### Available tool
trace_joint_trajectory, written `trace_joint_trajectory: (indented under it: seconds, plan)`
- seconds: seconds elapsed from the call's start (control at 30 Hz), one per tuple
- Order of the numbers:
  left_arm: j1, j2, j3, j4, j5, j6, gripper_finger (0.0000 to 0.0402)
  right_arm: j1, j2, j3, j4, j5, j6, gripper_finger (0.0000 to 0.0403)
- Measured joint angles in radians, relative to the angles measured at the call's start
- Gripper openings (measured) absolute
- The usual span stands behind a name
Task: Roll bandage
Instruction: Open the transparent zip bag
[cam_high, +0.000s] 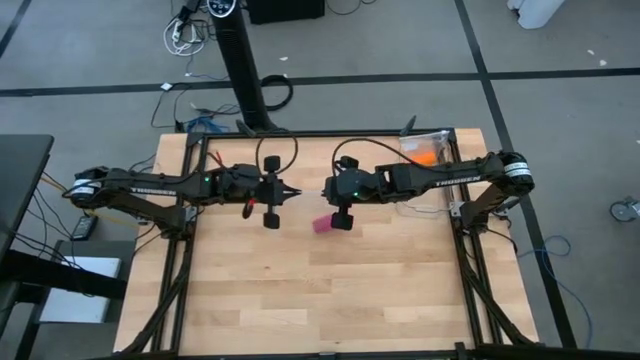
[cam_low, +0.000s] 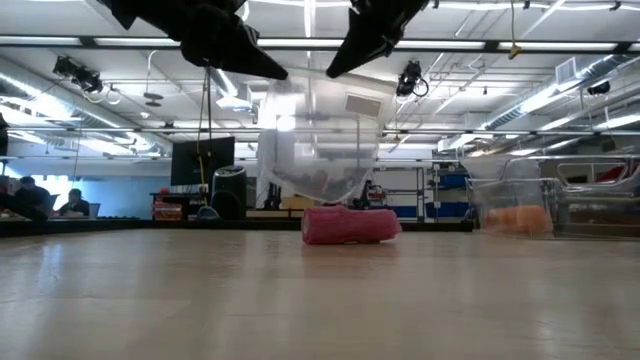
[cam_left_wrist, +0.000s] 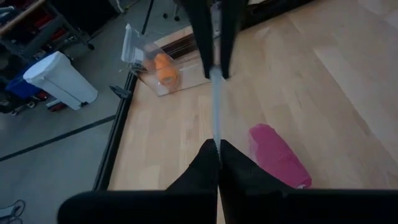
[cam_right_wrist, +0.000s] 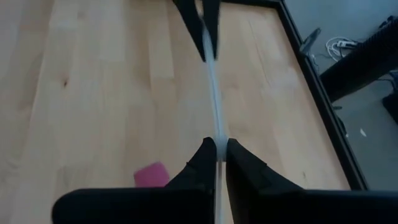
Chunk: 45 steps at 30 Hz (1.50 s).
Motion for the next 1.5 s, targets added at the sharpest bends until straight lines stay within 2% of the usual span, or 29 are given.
trace_joint_trajectory:
  seconds: [0.33,1.1,1.23,1.5]
  plan:
    - [0.0,-0.004,0.037,-0.026,-0.004,0.0,0.0003,0.0,-0.056,0.0,-0.106,0.002,0.038,0.0017]
    - [0.0,-0.003,0.055,-0.054,-0.004,-0.007,0.0003,0.003,-0.057,-0.002,-0.306,-0.001,0.119,0.0024]
    - [0.0,-0.003,0.055,-0.063,-0.005,-0.033,0.0003,0.021,-0.056,-0.002,-0.331,0.0,0.121,0.0049]
    - [-0.017,-0.005,0.022,-0.068,-0.029,-0.028,0.0003,0.103,-0.055,-0.005,-0.38,0.096,0.153,0.0149]
